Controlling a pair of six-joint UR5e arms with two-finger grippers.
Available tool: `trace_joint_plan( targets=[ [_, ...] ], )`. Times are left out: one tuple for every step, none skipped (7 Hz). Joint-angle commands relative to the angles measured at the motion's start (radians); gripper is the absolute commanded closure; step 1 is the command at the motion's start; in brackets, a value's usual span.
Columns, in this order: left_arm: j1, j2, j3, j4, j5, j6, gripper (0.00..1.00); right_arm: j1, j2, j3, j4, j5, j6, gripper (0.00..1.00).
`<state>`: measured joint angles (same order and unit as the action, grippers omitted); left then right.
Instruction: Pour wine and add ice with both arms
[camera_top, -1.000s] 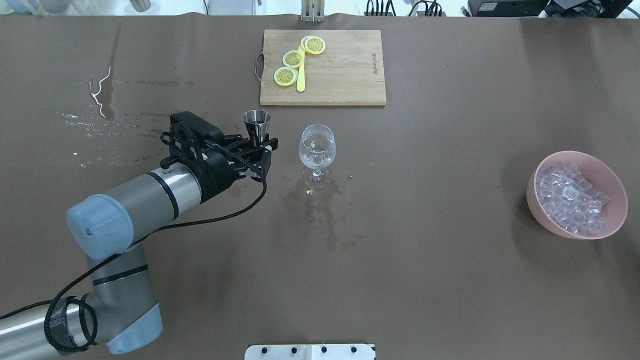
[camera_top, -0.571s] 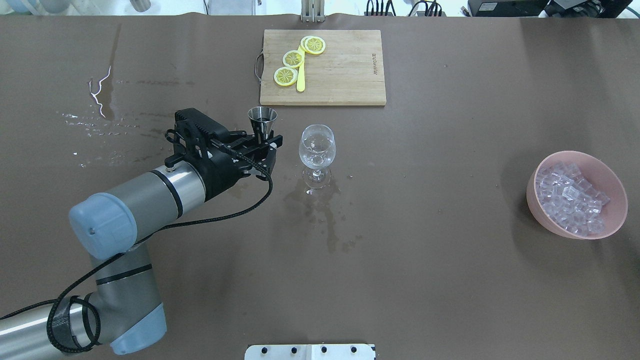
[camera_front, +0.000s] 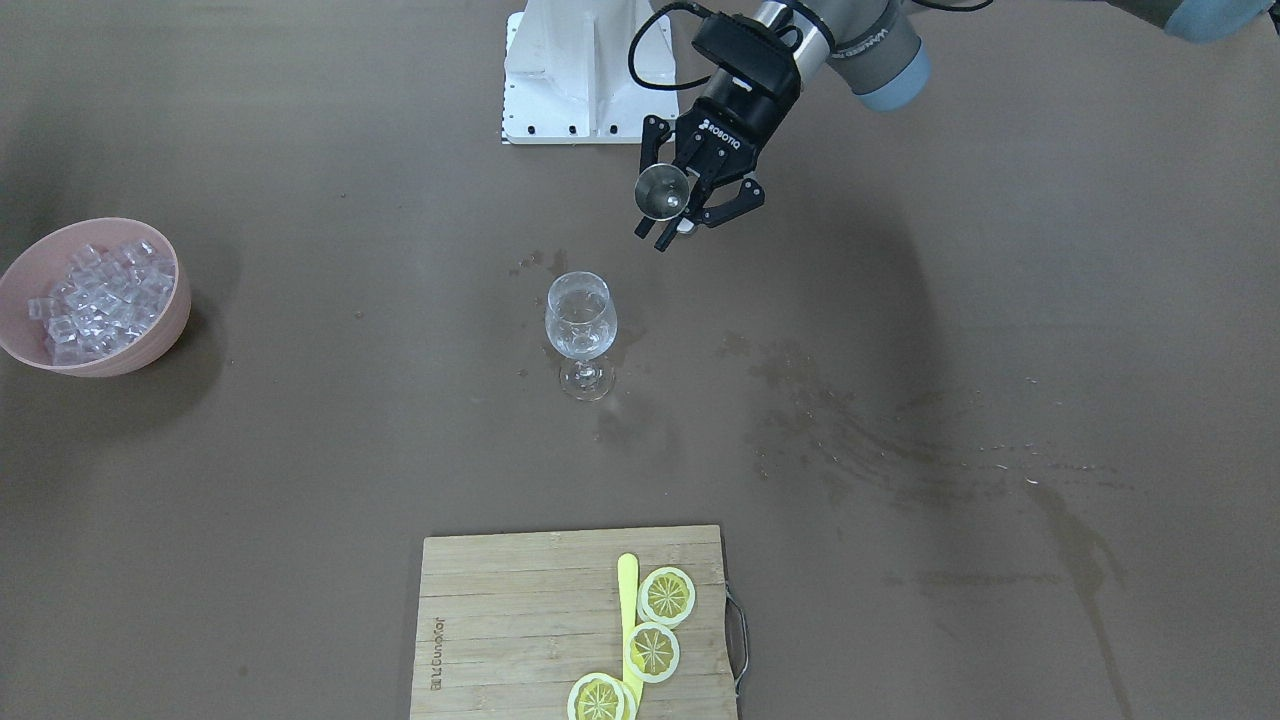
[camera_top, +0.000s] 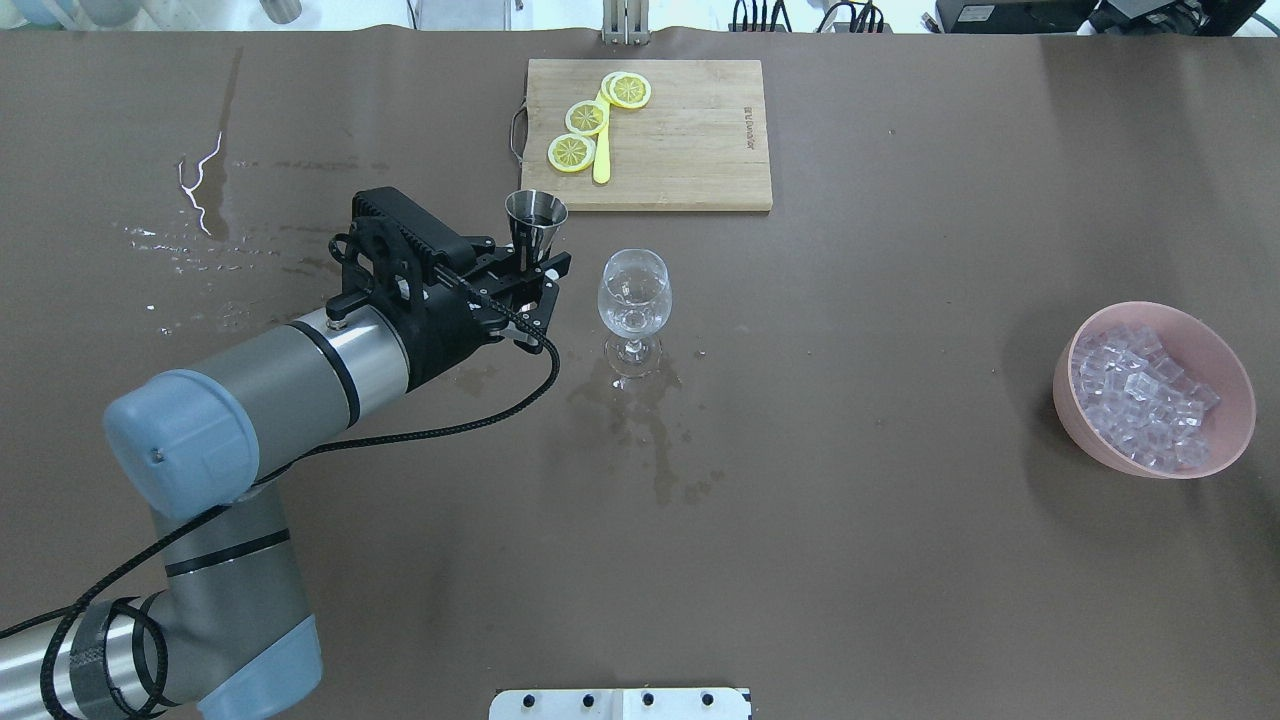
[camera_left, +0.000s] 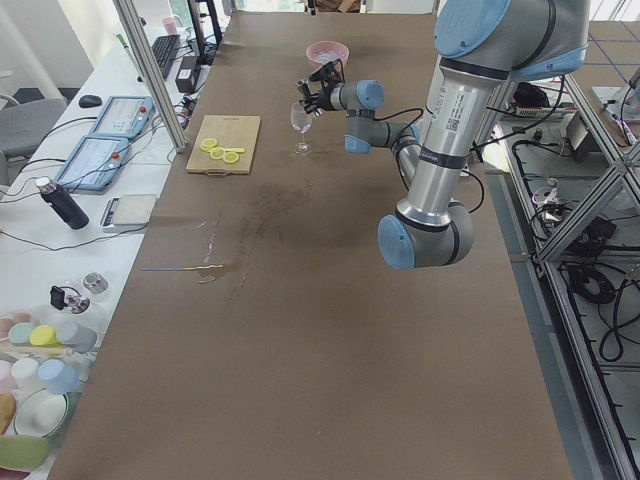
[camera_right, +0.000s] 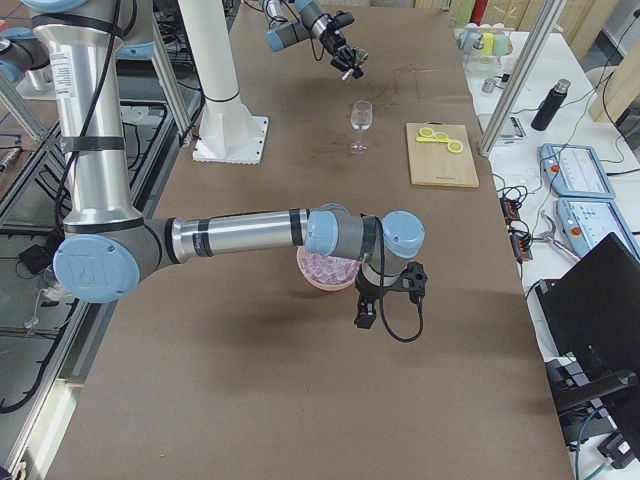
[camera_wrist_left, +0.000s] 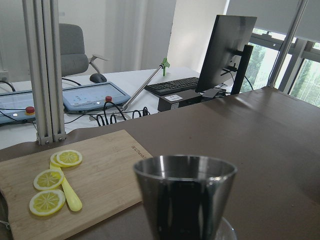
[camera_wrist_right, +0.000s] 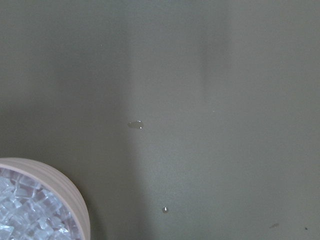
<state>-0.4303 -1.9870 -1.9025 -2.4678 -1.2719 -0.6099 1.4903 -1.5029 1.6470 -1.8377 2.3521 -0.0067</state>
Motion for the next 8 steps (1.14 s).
trace_joint_plan(
  targets=[
    [0.005,-0.009,0.002,0.088,-0.003,0.018,1.0,-0.001,0.001,-0.001,0.0,0.009,0.001,0.0],
    [0.005,-0.012,0.0,0.101,-0.006,0.018,1.0,-0.007,0.004,-0.009,0.0,0.009,0.001,0.0],
    [0.007,-0.035,-0.003,0.156,-0.009,0.018,1.0,-0.01,0.018,-0.024,0.0,0.009,0.001,0.0],
    [0.007,-0.074,-0.003,0.217,-0.009,0.016,1.0,-0.01,0.023,-0.03,0.0,0.009,0.001,0.0],
    [0.008,-0.084,0.0,0.242,-0.007,0.016,1.0,-0.012,0.024,-0.036,0.0,0.009,0.002,0.0],
    [0.01,-0.084,-0.004,0.278,-0.007,0.016,1.0,-0.015,0.026,-0.042,0.0,0.009,0.01,0.0],
    [0.01,-0.105,-0.021,0.367,-0.009,0.016,1.0,-0.015,0.029,-0.047,0.0,0.009,0.01,0.0],
    [0.01,-0.125,-0.026,0.416,-0.009,0.016,1.0,-0.015,0.029,-0.049,0.0,0.009,0.01,0.0]
  ],
)
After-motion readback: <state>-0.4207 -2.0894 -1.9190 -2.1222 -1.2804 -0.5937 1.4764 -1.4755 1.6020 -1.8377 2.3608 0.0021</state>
